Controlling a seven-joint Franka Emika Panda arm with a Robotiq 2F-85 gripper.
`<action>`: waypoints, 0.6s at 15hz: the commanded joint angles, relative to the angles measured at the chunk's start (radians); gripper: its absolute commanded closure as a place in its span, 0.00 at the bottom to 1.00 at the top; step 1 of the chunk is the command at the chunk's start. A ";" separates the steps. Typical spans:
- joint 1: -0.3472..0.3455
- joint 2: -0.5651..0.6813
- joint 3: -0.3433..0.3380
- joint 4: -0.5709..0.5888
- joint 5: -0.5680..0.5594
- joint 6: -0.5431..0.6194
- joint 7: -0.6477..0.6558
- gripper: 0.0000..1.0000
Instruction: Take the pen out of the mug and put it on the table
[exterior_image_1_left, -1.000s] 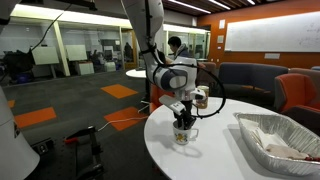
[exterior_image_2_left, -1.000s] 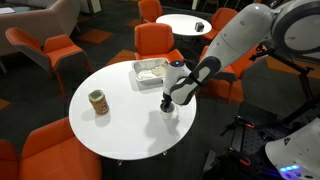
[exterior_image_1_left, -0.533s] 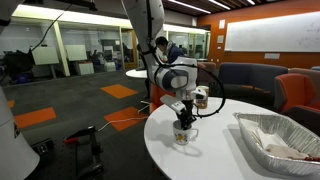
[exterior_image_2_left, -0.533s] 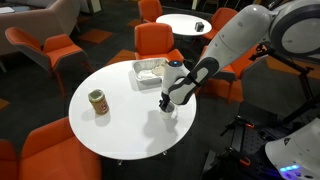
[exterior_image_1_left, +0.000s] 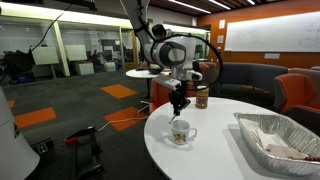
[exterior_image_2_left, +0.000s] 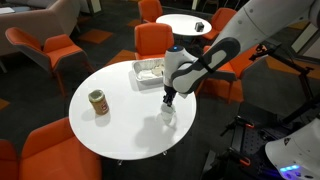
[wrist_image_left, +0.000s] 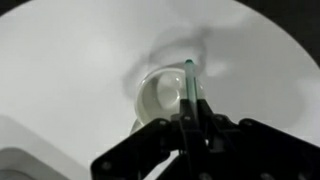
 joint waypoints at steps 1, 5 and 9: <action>-0.017 -0.049 0.038 0.022 0.011 -0.172 -0.055 0.97; -0.002 0.043 0.092 0.123 0.041 -0.153 -0.091 0.97; 0.006 0.208 0.134 0.284 0.051 -0.182 -0.106 0.97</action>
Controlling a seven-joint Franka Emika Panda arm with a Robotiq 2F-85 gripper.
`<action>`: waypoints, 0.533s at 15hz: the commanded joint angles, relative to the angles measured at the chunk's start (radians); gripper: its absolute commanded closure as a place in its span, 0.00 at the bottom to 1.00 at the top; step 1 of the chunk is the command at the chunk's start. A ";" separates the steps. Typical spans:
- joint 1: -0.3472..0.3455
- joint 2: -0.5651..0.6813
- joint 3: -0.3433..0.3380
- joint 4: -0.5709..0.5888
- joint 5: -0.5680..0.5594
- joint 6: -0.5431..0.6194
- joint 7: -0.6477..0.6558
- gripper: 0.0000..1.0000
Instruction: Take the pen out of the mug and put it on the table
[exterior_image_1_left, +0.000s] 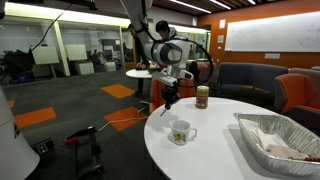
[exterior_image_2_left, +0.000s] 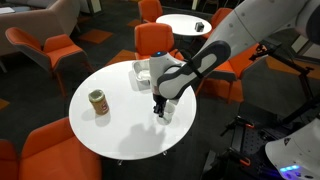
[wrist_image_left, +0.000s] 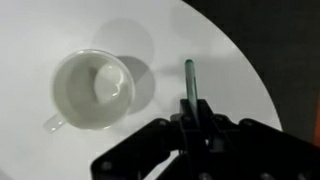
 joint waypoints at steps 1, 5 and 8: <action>0.004 0.151 0.020 0.170 0.019 -0.056 -0.038 0.97; 0.044 0.307 0.002 0.360 -0.014 -0.101 -0.005 0.97; 0.067 0.387 -0.013 0.470 -0.034 -0.107 0.000 0.97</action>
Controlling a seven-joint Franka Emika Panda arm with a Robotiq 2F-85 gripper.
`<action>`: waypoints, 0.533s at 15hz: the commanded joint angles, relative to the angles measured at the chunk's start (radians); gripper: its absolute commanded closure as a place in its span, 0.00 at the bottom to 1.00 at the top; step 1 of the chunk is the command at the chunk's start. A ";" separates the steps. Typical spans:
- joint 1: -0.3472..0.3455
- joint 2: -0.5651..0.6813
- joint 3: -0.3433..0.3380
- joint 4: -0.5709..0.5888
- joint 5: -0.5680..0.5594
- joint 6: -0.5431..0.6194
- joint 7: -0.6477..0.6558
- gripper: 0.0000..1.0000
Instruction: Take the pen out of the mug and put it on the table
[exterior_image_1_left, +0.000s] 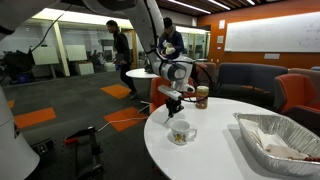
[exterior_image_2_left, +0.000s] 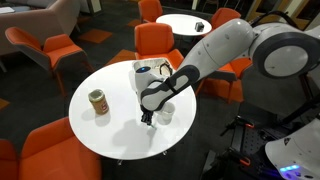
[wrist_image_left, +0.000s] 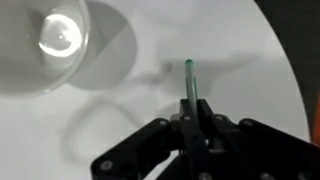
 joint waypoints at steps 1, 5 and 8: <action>0.035 0.085 -0.029 0.151 -0.026 -0.080 0.010 0.97; 0.047 0.149 -0.042 0.257 -0.040 -0.137 0.009 0.97; 0.053 0.157 -0.048 0.284 -0.050 -0.135 0.009 0.61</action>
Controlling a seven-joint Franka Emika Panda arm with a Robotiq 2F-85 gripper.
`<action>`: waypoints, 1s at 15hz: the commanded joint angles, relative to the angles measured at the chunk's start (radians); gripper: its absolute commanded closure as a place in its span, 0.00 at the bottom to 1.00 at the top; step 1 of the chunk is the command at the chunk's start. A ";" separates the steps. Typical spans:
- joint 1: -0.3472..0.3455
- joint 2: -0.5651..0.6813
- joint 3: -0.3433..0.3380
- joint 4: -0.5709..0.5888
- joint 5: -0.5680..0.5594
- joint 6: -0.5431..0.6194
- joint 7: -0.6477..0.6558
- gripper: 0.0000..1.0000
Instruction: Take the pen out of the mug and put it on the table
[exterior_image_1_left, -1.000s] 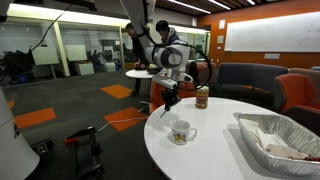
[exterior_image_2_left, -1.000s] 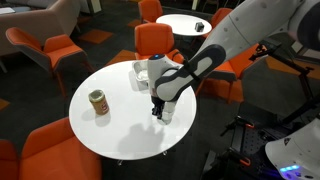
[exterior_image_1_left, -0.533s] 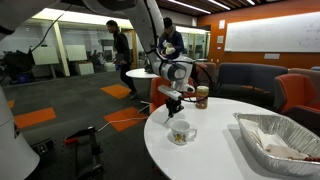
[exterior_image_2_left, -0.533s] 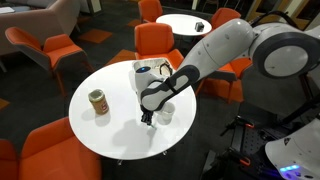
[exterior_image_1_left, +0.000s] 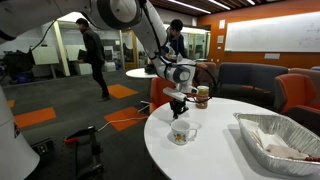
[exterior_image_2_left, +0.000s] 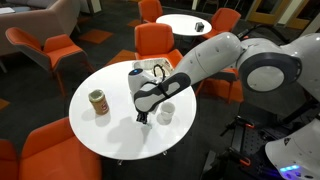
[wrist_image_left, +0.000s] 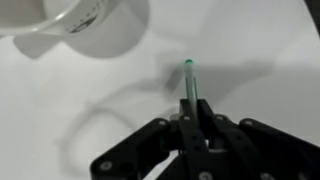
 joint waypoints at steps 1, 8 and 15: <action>0.023 0.008 -0.025 0.049 -0.026 -0.036 0.023 0.55; 0.045 -0.144 -0.065 -0.080 -0.072 0.044 0.061 0.01; 0.058 -0.353 -0.080 -0.269 -0.119 0.015 0.078 0.00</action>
